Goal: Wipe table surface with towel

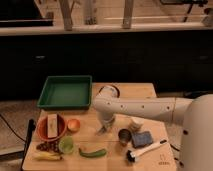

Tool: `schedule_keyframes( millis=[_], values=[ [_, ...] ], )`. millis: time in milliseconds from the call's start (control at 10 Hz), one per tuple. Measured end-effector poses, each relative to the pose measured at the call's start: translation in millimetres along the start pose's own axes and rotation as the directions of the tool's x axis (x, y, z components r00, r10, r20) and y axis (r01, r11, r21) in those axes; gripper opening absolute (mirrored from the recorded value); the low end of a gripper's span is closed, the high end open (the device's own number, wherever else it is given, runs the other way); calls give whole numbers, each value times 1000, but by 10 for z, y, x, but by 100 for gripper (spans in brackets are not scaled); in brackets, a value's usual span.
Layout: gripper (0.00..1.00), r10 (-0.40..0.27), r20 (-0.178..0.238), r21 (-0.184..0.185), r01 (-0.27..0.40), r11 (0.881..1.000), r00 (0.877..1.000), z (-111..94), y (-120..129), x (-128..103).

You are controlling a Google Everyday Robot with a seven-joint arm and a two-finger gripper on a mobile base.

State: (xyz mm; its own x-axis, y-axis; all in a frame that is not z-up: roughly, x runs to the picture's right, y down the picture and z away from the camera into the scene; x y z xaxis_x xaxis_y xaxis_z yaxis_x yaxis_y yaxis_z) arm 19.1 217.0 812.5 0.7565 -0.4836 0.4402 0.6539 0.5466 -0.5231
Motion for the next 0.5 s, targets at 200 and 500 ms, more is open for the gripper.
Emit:
schedule_keyframes(
  millis=[200,500],
  values=[
    [0,7,-9,10,-7,1000,1000,-6,-151,205],
    [0,-46,3,21,46,999,999,12,-451,174]
  ],
)
